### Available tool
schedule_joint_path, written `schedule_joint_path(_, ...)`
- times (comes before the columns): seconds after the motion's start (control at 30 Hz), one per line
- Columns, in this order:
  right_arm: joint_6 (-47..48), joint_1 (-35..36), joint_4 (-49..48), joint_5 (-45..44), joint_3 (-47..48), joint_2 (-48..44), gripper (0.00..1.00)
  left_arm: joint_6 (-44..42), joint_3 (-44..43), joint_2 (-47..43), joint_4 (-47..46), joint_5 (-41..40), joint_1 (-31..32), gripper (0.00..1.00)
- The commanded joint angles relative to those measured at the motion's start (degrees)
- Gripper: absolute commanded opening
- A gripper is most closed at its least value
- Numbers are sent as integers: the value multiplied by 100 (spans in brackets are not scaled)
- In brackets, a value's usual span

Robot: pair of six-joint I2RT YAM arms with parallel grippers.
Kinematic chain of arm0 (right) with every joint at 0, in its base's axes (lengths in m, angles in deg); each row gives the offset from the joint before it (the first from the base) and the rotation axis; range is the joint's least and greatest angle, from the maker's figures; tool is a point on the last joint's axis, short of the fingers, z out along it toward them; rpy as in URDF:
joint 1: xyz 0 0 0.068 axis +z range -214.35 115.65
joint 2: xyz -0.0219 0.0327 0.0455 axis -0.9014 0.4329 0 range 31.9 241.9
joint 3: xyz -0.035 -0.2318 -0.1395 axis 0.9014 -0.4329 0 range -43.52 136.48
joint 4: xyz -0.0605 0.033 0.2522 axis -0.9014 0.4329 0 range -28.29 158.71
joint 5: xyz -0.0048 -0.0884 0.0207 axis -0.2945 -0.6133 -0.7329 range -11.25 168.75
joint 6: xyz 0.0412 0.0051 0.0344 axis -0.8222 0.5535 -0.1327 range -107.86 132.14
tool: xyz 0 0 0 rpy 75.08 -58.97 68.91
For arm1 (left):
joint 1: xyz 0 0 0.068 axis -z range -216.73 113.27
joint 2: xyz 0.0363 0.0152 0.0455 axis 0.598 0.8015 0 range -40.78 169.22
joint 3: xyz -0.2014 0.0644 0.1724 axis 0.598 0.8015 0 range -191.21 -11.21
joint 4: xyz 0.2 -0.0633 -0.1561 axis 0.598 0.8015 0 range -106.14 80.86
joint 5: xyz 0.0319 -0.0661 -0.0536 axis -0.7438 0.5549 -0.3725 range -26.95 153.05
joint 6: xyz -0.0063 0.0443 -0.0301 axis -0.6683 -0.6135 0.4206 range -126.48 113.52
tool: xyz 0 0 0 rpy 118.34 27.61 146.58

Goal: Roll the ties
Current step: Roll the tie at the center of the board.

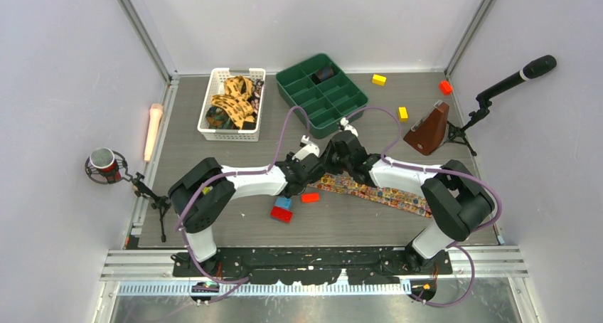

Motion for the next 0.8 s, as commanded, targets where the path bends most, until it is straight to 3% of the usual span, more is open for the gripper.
schedule_joint_path(0.0, -59, -29, -241, 175, 37, -196, 0, 184, 6, -178, -216, 93, -20, 27)
schedule_joint_path(0.3, -68, -29, -251, 236, 95, -141, 0, 227, 54, -389, -210, 417, -102, 43)
schedule_joint_path(0.77, -57, -38, -220, 275, 150, -95, 0, 398, 255, -1007, -382, 1843, -723, 47)
